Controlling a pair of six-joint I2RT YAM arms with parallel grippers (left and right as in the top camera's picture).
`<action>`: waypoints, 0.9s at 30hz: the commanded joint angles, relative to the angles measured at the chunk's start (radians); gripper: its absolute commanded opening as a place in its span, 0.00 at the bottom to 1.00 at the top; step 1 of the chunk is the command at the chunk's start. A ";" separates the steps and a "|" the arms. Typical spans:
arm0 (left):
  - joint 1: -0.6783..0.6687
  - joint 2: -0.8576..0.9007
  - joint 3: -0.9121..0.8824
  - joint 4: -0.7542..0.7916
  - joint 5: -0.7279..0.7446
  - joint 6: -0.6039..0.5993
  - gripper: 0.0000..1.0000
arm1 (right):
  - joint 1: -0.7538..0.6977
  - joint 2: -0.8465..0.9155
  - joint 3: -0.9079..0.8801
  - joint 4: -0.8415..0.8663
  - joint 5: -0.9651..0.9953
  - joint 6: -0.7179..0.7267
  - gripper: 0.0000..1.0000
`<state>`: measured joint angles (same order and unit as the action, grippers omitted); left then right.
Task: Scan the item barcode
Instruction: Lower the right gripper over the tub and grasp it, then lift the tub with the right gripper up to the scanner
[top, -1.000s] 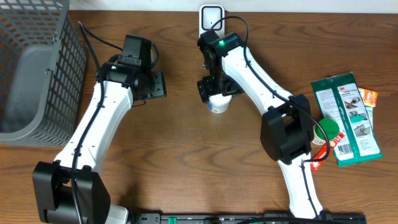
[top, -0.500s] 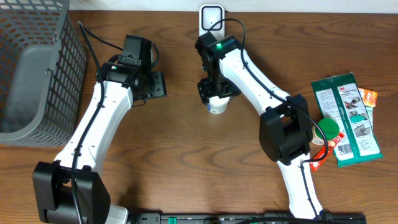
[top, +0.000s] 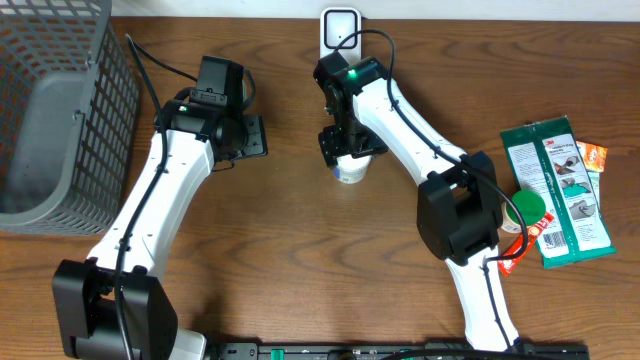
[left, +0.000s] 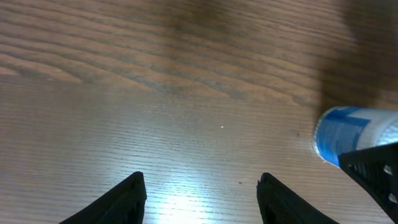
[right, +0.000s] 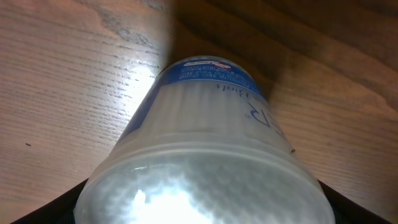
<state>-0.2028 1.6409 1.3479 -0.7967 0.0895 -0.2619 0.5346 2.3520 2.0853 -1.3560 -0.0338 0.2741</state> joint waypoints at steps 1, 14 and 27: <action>0.004 0.006 -0.002 -0.003 -0.058 0.006 0.59 | 0.003 -0.040 0.002 -0.018 0.013 -0.013 0.60; 0.043 -0.045 0.015 0.011 -0.083 0.002 0.60 | 0.001 -0.279 0.002 -0.117 0.021 -0.071 0.32; 0.262 -0.397 0.036 0.040 -0.083 -0.051 0.71 | -0.005 -0.387 0.002 -0.114 0.031 -0.071 0.01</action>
<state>0.0067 1.2701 1.3674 -0.7525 0.0181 -0.2920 0.5343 1.9831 2.0838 -1.4719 -0.0177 0.2188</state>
